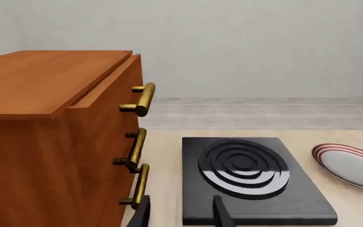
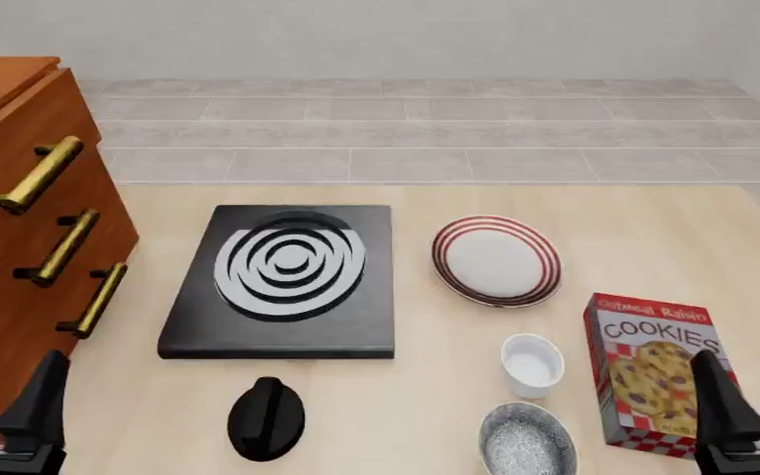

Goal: Pick the akita bowl next to the ramekin and place it on the plate.

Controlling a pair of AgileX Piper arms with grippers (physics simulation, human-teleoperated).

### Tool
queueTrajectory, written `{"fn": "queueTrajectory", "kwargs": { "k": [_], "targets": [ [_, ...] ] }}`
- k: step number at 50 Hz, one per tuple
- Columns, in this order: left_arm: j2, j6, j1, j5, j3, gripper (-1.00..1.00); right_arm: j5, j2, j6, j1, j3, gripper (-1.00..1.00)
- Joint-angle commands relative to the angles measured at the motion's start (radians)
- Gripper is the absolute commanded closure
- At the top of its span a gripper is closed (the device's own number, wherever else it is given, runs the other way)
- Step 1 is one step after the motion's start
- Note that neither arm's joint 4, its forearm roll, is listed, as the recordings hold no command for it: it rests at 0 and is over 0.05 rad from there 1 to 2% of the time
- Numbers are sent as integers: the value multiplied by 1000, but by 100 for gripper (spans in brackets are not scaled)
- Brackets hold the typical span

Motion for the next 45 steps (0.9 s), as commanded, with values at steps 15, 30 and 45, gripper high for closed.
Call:
{"fn": "queueTrajectory", "kwargs": {
  "k": [15, 30, 45],
  "targets": [
    [6, 0, 0, -1, -3, -100, -17, 46, -14, 5, -11, -100],
    [6, 0, 0, -1, -3, -100, 69, 140, -30, 7, -138, -100],
    [6, 0, 0, -1, -3, -100, 181, 250, -105, 13, -286, -100]
  ]
}}
